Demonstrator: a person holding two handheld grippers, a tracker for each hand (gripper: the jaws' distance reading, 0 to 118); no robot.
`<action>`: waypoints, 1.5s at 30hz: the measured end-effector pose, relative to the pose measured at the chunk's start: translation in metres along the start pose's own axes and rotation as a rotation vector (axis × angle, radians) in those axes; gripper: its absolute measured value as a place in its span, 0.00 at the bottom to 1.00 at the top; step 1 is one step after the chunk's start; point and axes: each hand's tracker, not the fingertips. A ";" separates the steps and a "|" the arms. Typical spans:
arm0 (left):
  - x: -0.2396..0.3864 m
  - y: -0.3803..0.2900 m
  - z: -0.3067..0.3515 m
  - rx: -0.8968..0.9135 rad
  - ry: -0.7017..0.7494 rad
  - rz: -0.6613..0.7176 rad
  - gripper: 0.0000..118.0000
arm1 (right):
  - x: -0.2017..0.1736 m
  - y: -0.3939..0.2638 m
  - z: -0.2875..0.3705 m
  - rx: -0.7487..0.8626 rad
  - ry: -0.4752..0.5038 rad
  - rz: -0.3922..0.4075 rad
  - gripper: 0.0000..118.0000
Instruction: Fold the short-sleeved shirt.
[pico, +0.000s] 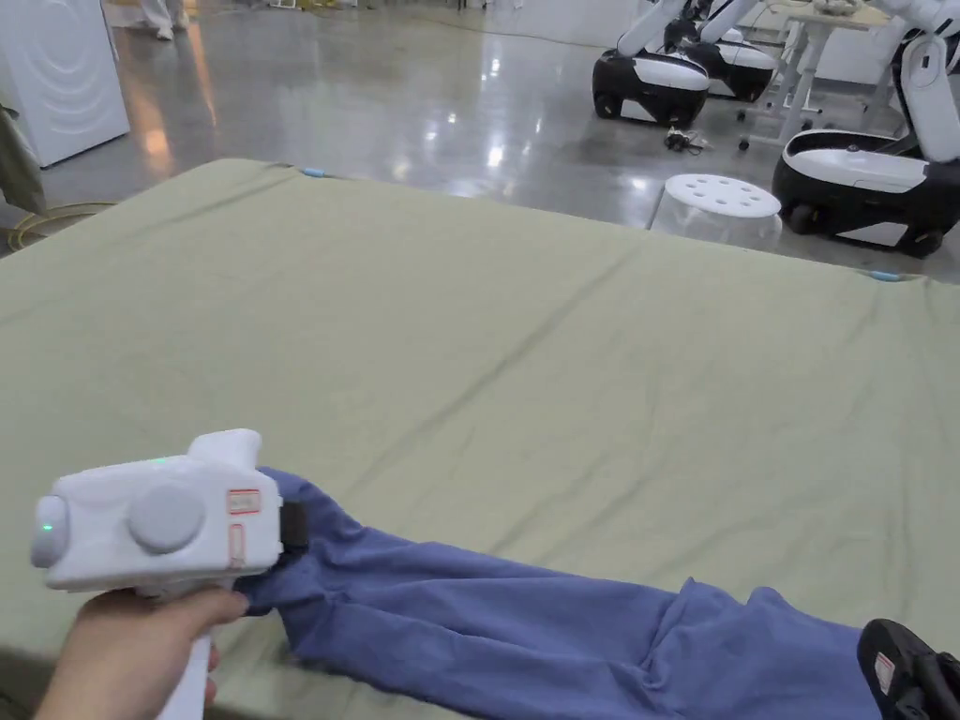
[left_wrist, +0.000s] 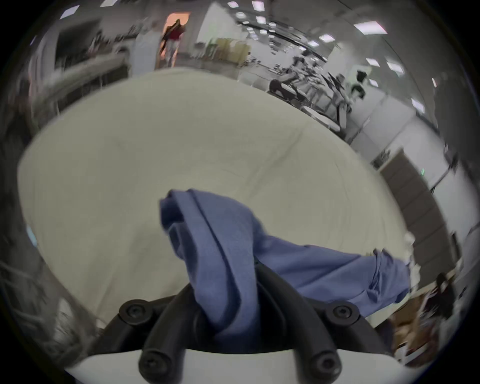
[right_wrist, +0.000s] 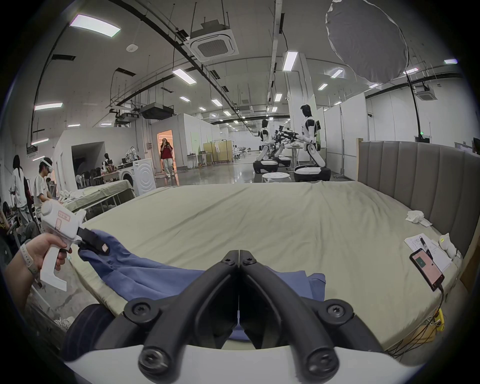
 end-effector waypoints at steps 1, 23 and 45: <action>0.028 -0.005 0.005 0.021 -0.010 -0.053 0.04 | -0.002 -0.001 0.001 -0.001 0.001 0.006 0.03; 0.105 -0.035 -0.005 0.163 -0.393 -0.045 0.92 | 0.017 -0.014 0.026 0.012 0.034 -0.086 0.03; 0.178 -0.098 -0.075 0.020 -0.388 -0.125 0.27 | 0.021 -0.016 0.025 -0.025 0.013 -0.083 0.03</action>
